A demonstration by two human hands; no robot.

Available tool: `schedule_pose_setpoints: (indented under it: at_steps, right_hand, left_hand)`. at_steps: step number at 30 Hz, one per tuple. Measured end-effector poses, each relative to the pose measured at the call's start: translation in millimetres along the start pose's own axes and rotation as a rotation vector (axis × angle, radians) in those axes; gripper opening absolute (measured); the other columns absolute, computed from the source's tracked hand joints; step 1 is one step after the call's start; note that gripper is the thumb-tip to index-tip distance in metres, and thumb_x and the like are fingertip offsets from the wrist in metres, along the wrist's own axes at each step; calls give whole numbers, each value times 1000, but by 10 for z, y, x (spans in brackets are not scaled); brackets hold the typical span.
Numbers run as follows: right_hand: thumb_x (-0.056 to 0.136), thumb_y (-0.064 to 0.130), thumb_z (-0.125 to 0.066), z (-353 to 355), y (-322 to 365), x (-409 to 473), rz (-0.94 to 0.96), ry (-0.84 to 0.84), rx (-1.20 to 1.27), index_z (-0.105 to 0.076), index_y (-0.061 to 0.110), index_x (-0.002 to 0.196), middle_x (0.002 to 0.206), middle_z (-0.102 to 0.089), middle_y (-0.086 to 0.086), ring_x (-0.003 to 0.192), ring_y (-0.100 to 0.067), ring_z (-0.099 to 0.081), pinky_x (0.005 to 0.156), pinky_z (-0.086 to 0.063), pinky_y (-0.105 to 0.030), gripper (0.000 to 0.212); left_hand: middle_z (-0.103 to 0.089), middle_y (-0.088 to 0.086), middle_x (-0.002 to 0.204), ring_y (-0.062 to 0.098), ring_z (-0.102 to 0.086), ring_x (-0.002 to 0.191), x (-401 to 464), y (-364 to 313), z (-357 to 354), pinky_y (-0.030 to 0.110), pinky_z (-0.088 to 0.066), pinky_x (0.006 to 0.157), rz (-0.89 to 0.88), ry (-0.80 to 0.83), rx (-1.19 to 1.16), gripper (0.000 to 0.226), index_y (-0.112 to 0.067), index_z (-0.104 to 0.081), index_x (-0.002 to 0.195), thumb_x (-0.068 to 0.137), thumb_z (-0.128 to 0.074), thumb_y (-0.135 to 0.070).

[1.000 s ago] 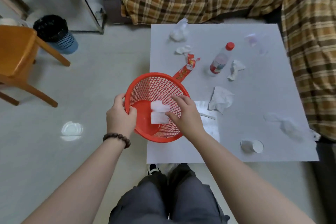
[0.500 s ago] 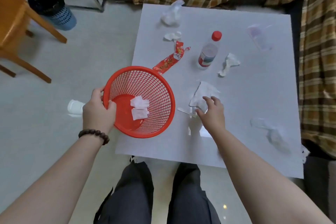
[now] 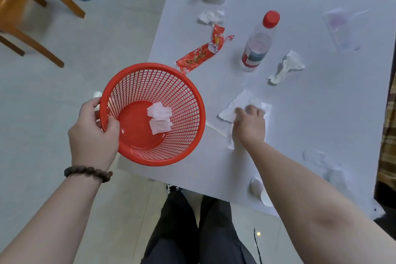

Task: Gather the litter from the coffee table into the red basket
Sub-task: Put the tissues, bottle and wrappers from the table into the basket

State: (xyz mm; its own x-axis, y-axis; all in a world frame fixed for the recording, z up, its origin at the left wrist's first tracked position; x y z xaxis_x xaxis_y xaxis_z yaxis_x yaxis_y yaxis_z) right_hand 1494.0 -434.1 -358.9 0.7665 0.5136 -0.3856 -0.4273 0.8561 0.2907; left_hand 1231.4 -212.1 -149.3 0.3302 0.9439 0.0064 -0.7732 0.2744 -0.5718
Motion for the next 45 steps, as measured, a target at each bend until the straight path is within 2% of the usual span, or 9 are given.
schedule_pose_setpoints:
  at_steps: [5,12,15,21,26,31,37,40,45]
  right_hand:
    - [82,5,-47,201,44,6,14,33,194,-67,11,94,104,-58,-8,103,-29,-45,73,-49,-39,24]
    - [81,0,-58,1154,783,-429,301,-236,451,-72,9,96,102,-65,-9,99,-30,-52,75,-44,-34,22]
    - [76,-1,-62,1462,1187,-680,434,-294,511,-72,7,92,97,-65,-11,96,-32,-55,72,-48,-36,20]
    - [81,4,-63,1466,1674,-899,552,-100,462,-71,10,103,108,-65,-9,106,-29,-53,82,-48,-39,24]
    - [83,30,-68,1330,1714,-935,537,92,363,-53,27,131,139,-49,1,128,-20,-37,103,-37,-36,50]
    - [83,35,-67,1257,1355,-832,437,-36,457,-56,23,125,124,-55,-2,115,-18,-47,92,-38,-26,44]
    - [85,26,-64,321,590,-550,37,139,349,-54,20,124,126,-51,-3,118,-21,-45,85,-41,-28,40]
    - [84,20,-63,-56,540,-472,52,181,234,-53,17,125,126,-50,-6,116,-26,-41,89,-42,-33,42]
    - [82,2,-48,-306,625,-355,99,107,63,-57,10,113,116,-54,-10,104,-32,-44,82,-37,-35,34]
  left_hand:
    - [-64,-2,95,16,-63,78,-2,-73,6,19,-46,62,-7,-21,17,34,-20,-51,121,87,-56,-17]
    - [-69,12,96,32,-64,81,15,-354,44,33,-48,70,-58,-25,93,34,-16,-52,119,85,-53,-11]
    - [-68,13,95,34,-63,82,26,-459,36,31,-45,70,-46,9,87,35,-15,-53,118,84,-53,-9]
    - [-69,8,95,27,-64,80,-18,-540,18,26,-46,68,13,26,-10,35,-16,-52,120,85,-51,-10]
    - [-67,5,96,23,-64,81,-28,-443,76,25,-47,67,89,20,-43,35,-17,-51,121,87,-51,-12]
    - [-68,9,97,27,-64,82,-3,-267,193,26,-47,68,102,-13,-17,32,-15,-52,119,87,-51,-10]
    - [-68,10,97,23,-63,79,27,-14,222,22,-45,62,85,-53,22,32,-15,-53,119,87,-54,-11]
    - [-68,7,98,13,-58,74,34,76,231,9,-37,57,61,-71,45,32,-15,-53,118,87,-56,-12]
    - [-65,1,95,9,-58,71,48,168,224,3,-36,53,18,-60,59,33,-16,-51,120,88,-56,-14]
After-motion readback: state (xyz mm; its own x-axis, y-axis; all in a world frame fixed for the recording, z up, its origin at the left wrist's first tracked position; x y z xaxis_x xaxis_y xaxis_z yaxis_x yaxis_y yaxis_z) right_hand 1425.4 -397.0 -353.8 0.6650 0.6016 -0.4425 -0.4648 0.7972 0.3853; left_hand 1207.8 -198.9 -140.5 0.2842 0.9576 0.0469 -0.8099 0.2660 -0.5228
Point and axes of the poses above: each hand's wrist, its own x-axis towards the middle knuckle, its own z-axis out of the back of the hand, y = z × x, the point moved 5 cm from there along x, towards the middle knuckle
